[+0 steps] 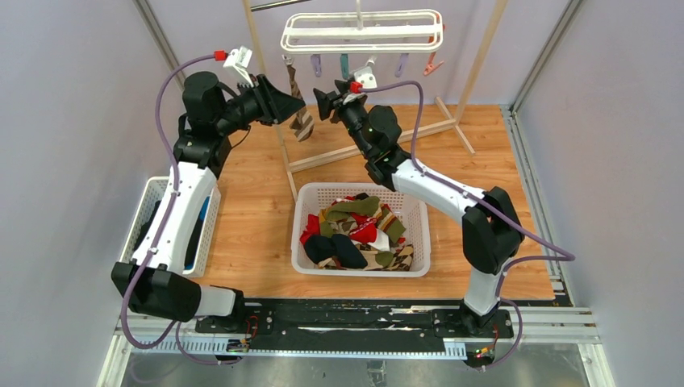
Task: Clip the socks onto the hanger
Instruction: Open the clamp at the hanger.
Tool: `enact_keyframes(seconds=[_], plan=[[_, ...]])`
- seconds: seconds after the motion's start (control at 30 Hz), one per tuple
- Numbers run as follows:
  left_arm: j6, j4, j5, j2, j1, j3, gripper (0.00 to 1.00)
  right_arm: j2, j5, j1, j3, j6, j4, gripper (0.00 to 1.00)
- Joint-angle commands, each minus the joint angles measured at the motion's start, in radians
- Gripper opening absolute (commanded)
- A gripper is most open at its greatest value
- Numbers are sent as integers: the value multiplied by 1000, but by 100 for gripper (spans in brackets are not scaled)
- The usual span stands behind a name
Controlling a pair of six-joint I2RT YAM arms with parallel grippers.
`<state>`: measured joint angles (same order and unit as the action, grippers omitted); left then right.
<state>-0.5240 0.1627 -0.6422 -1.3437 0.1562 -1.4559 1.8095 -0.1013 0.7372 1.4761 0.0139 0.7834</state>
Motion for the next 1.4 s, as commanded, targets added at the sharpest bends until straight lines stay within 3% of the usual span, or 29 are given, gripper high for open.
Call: enact_keyframes(seconds=[0.0, 0.47, 0.67, 0.93, 1.27, 1.37], plan=[[26, 8, 11, 45, -10, -23, 38, 48, -133, 32, 40, -78, 59, 57], [18, 30, 16, 75, -27, -28, 38, 148, -277, 90, 165, -154, 100, 59], [13, 27, 13, 74, -32, -28, 38, 173, -284, 85, 203, -172, 90, 51], [9, 26, 6, 76, -40, -31, 38, 190, -249, 76, 221, -177, 86, 38], [-14, -1, -2, 81, -44, -6, 39, 127, -177, 70, 145, -179, 114, 0], [-38, -19, -20, 83, -44, 7, 44, 94, -137, 70, 111, -160, 100, 0]])
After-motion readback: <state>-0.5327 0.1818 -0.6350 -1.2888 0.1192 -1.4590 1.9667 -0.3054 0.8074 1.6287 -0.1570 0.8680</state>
